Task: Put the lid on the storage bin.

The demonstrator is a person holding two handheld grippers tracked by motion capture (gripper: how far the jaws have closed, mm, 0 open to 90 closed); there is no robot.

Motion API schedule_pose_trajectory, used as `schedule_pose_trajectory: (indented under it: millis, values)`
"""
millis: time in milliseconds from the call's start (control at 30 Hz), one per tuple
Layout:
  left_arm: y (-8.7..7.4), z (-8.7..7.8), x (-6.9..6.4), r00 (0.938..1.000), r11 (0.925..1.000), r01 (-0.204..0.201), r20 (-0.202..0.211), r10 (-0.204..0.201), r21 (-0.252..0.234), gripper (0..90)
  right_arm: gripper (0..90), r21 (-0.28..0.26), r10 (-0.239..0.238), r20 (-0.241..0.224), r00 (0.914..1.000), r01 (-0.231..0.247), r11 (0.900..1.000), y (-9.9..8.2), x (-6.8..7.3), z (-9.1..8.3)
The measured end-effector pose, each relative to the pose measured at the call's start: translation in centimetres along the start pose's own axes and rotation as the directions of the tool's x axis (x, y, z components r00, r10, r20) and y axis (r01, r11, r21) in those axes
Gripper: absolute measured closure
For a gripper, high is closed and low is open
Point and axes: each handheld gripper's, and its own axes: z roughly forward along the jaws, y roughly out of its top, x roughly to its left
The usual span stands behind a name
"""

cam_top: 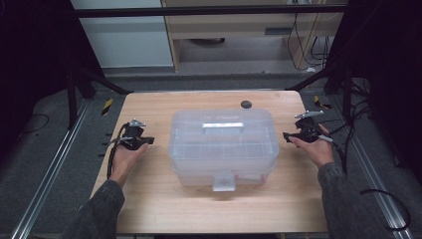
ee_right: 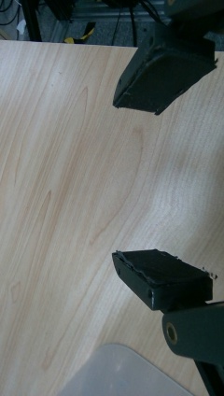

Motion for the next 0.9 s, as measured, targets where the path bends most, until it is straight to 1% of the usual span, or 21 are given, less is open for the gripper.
schedule_pose_trajectory:
  millis: [33, 67, 100, 133, 167, 200, 233, 267, 300, 333, 367, 400, 433, 467, 500, 533, 600, 700, 833, 867, 900]
  values:
    - [0.0, 0.0, 0.0, 1.0000, 1.0000, 0.000, 0.000, 0.000, 0.000, 89.3, 20.8, 0.000, 0.009, -0.003, 1.0000, -0.009, 1.0000, 0.0, -0.1, 0.2]
    - [-0.1, 0.2, 0.2, 0.9999, 0.9999, 0.012, 0.003, -0.012, -0.007, 89.2, 20.4, 0.002, 0.019, -0.004, 0.9998, -0.019, 0.9998, 0.0, -0.2, 0.4]
    - [-0.1, 0.4, 0.2, 1.0000, 0.9999, 0.009, 0.001, -0.009, -0.006, 88.7, 20.0, 0.000, 0.026, -0.001, 0.9997, -0.026, 0.9997, -0.1, -0.3, 0.5]
    - [-0.1, 0.5, 0.1, 1.0000, 0.9999, 0.006, -0.007, -0.006, -0.009, 86.8, 19.0, -0.004, 0.032, -0.002, 0.9995, -0.032, 0.9995, -0.1, -0.4, 0.7]
    - [-0.1, 0.5, 0.1, 1.0000, 0.9999, 0.006, -0.007, -0.006, -0.009, 84.4, 19.0, -0.004, 0.032, -0.002, 0.9995, -0.032, 0.9995, -0.1, -0.4, 0.7]
    - [-0.1, 0.6, 0.1, 0.9999, 0.9999, 0.001, -0.017, -0.002, -0.014, 84.4, 17.8, -0.006, 0.034, -0.002, 0.9994, -0.034, 0.9994, -0.1, -0.4, 0.8]
    - [-0.1, 0.7, 0.1, 0.9996, 0.9998, -0.003, -0.026, 0.003, -0.021, 82.3, 16.4, -0.004, 0.041, -0.005, 0.9991, -0.041, 0.9991, -0.1, -0.5, 1.0]
    - [0.0, 1.0, 0.0, 0.9991, 0.9993, -0.008, -0.043, 0.006, -0.035, 73.4, 14.3, -0.003, 0.048, -0.006, 0.9988, -0.048, 0.9988, -0.2, -0.6, 1.3]
    - [0.0, 1.2, -0.1, 0.9985, 0.9991, -0.007, -0.055, 0.005, -0.042, 66.8, 13.5, -0.005, 0.059, -0.007, 0.9983, -0.059, 0.9983, -0.2, -0.6, 1.4]
    - [0.0, 1.2, -0.1, 0.9985, 0.9991, -0.007, -0.055, 0.005, -0.042, 60.1, 12.5, -0.013, 0.068, -0.016, 0.9976, -0.068, 0.9976, -0.3, -0.7, 1.6]
    - [0.0, 1.3, -0.1, 0.9979, 0.9989, -0.012, -0.064, 0.009, -0.044, 60.1, 12.5, -0.013, 0.068, -0.016, 0.9976, -0.068, 0.9976, -0.3, -0.7, 1.6]
    - [0.0, 1.8, -0.2, 0.9974, 0.9991, -0.010, -0.071, 0.007, -0.042, 48.3, 10.7, -0.013, 0.095, -0.038, 0.9947, -0.096, 0.9953, -0.4, -0.8, 1.9]
    - [0.0, 1.8, -0.2, 0.9974, 0.9991, -0.010, -0.071, 0.007, -0.042, 43.6, 10.2, -0.010, 0.109, -0.043, 0.9931, -0.109, 0.9940, -0.5, -0.8, 2.1]
    - [0.0, 2.2, -0.2, 0.9972, 0.9994, -0.001, -0.075, -0.001, -0.036, 39.7, 10.3, -0.008, 0.108, -0.038, 0.9934, -0.109, 0.9940, -0.6, -0.9, 2.3]
    - [0.0, 2.2, -0.2, 0.9972, 0.9994, -0.001, -0.075, -0.001, -0.036, 36.5, 10.3, -0.008, 0.108, -0.038, 0.9934, -0.109, 0.9940, -0.6, -0.9, 2.3]
    - [-0.1, 2.6, -0.2, 0.9973, 0.9993, 0.010, -0.073, -0.012, -0.037, 34.0, 10.4, -0.012, 0.099, -0.023, 0.9948, -0.100, 0.9949, -0.7, -0.7, 2.5]
    - [-0.2, 2.8, -0.3, 0.9968, 0.9991, 0.016, -0.078, -0.019, -0.039, 27.8, 9.8, -0.009, 0.095, -0.025, 0.9952, -0.095, 0.9954, -0.7, -0.4, 2.7]
    - [-0.5, 3.3, -0.4, 0.9963, 0.9982, 0.037, -0.075, -0.041, -0.047, 23.4, 9.3, -0.011, 0.098, -0.028, 0.9948, -0.098, 0.9951, -0.7, -0.2, 2.9]
    - [-0.8, 3.8, -0.5, 0.9964, 0.9980, 0.043, -0.072, -0.046, -0.047, 20.7, 8.9, -0.004, 0.101, -0.022, 0.9946, -0.101, 0.9949, -0.9, 0.0, 3.2]
    - [-1.0, 3.9, -0.6, 0.9962, 0.9973, 0.042, -0.073, -0.046, -0.060, 19.4, 8.7, -0.003, 0.101, -0.019, 0.9947, -0.101, 0.9949, -1.0, 0.0, 3.3]
    - [-1.0, 3.9, -0.6, 0.9962, 0.9973, 0.042, -0.073, -0.046, -0.060, 18.7, 8.7, -0.003, 0.101, -0.019, 0.9947, -0.101, 0.9949, -1.0, 0.0, 3.3]
